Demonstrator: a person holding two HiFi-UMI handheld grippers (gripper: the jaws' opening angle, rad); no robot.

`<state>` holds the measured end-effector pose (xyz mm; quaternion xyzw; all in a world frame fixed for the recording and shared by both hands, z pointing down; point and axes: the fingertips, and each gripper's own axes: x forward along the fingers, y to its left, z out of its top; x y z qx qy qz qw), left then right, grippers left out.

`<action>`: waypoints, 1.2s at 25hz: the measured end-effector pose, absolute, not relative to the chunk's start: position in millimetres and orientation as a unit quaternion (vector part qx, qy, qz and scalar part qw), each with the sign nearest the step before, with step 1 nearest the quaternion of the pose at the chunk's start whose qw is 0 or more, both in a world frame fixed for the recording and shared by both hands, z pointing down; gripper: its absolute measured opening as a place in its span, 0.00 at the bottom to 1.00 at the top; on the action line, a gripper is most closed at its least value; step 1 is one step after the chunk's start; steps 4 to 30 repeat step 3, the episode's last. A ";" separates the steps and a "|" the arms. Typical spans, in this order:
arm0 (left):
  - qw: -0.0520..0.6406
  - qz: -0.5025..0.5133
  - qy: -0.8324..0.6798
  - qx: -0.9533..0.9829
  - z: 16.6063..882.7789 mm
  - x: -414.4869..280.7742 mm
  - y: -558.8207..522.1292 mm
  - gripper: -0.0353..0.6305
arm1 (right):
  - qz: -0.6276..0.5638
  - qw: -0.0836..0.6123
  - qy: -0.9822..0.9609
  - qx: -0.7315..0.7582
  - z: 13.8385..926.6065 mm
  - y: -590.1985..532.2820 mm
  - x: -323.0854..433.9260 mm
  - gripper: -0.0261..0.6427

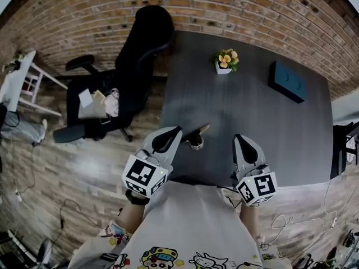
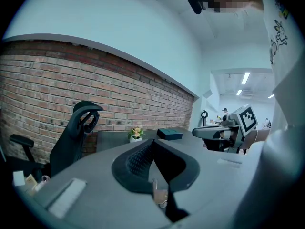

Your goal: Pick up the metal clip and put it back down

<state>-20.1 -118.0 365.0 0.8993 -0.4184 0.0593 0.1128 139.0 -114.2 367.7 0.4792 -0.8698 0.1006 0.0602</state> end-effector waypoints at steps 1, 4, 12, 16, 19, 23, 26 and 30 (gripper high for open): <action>0.112 0.059 -0.418 0.899 364.9 -19.9 -118.4 0.06 | 0.100 0.059 -0.870 0.479 367.5 -114.7 138.8 0.04; 0.111 0.059 -0.418 0.900 364.7 -19.3 -119.2 0.06 | 0.100 0.058 -0.870 0.479 366.7 -115.6 138.6 0.04; 0.111 0.059 -0.418 0.900 364.7 -19.3 -119.2 0.06 | 0.100 0.058 -0.870 0.479 366.7 -115.6 138.6 0.04; 0.111 0.059 -0.418 0.900 364.7 -19.3 -119.2 0.06 | 0.100 0.058 -0.870 0.479 366.7 -115.6 138.6 0.04; 0.111 0.059 -0.418 0.900 364.7 -19.3 -119.2 0.06 | 0.100 0.058 -0.870 0.479 366.7 -115.6 138.6 0.04; 0.111 0.059 -0.418 0.900 364.7 -19.3 -119.2 0.06 | 0.100 0.058 -0.870 0.479 366.7 -115.6 138.6 0.04; 0.111 0.059 -0.418 0.900 364.7 -19.3 -119.2 0.06 | 0.100 0.058 -0.870 0.479 366.7 -115.6 138.6 0.04; 0.111 0.059 -0.418 0.900 364.7 -19.3 -119.2 0.06 | 0.100 0.058 -0.870 0.479 366.7 -115.6 138.6 0.04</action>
